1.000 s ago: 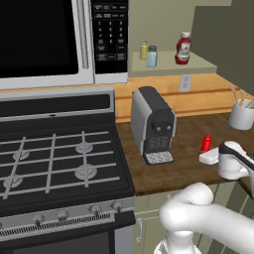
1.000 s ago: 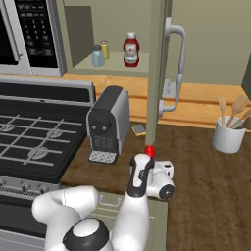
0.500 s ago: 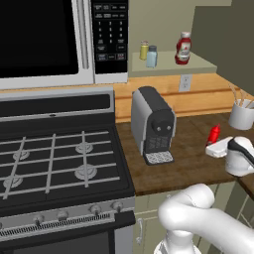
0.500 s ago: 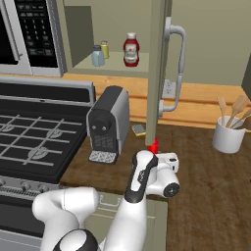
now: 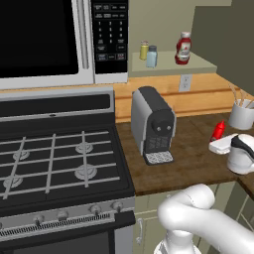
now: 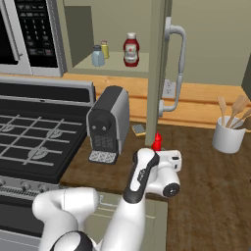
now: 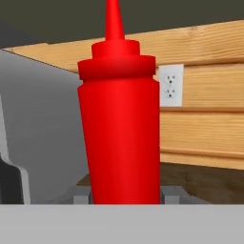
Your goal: Put the shaker and condiment bottle from the counter next to their counterparts in the cabinet.
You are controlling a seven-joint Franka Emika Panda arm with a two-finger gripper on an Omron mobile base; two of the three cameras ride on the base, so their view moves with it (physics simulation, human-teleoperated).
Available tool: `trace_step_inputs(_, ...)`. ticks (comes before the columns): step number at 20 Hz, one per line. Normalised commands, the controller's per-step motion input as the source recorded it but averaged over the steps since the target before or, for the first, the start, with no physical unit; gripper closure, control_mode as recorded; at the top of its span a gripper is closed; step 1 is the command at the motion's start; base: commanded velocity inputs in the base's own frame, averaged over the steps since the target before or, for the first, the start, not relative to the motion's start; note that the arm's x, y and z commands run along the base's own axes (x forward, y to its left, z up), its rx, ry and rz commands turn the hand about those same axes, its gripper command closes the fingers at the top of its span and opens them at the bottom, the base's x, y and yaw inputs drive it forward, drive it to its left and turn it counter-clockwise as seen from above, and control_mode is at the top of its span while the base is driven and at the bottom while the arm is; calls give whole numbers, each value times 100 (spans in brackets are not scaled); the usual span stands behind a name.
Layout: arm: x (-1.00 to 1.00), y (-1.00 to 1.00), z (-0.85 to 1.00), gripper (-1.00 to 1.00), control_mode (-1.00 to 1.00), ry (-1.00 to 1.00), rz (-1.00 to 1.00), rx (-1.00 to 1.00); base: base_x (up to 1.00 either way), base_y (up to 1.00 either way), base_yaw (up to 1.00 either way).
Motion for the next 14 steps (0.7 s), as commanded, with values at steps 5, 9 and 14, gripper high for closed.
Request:
trace_step_inputs(5,0,19,8,100,-100,0,-27,0,0,0,0)
trace_step_inputs(9,-15,0,37,100,-100,0,-34,0,0,0,0)
trace_step_inputs(14,-37,0,26,100,-100,0,-31,0,0,0,0)
